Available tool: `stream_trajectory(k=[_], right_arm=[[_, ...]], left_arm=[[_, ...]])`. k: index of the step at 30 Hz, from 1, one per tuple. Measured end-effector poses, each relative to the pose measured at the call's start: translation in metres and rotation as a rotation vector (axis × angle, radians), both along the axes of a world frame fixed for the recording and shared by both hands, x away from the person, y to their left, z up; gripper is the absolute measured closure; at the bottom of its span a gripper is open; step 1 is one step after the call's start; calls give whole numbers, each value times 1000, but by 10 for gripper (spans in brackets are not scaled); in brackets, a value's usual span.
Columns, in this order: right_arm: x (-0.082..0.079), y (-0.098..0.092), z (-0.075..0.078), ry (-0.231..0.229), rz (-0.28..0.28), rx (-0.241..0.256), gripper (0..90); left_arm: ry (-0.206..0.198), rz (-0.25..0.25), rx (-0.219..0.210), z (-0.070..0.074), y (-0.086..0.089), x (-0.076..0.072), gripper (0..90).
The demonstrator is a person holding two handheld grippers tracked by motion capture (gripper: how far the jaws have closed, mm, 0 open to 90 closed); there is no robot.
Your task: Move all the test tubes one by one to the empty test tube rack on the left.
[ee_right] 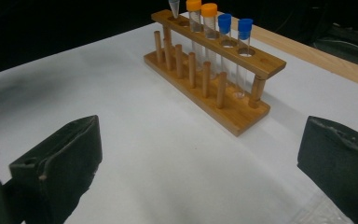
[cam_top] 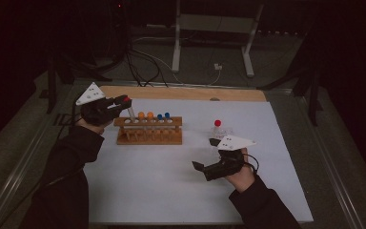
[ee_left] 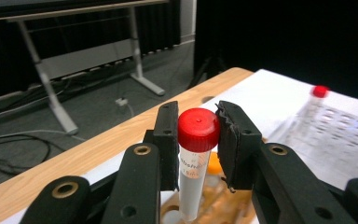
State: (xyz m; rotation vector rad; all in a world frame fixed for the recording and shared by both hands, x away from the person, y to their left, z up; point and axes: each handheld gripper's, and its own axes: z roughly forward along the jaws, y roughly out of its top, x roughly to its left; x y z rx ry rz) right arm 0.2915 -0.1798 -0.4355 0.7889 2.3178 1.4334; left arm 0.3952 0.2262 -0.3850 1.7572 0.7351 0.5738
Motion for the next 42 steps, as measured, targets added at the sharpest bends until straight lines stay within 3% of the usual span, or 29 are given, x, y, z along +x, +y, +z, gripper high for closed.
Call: stream_trajectory(k=[5,18,25,32,40,42], right_arm=[[1,-2,0,3,-2,4,0],[1,-4,-1,8,3,3,0],[1,-4,0,9,4,3,0],[1,-5,0,8,5,4,0],[1,-5,1,10,7,7,0],[1,-6,2,8,6,11,0]], left_arm=[[17,22,16,-13,-2,8,717],[73,25,23,-45,-7,14,716],[95,31,61,-58,-13,17,716],[117,32,66,-65,-12,19,715],[139,19,66,-63,-11,20,700],[140,13,61,-62,-10,18,612]])
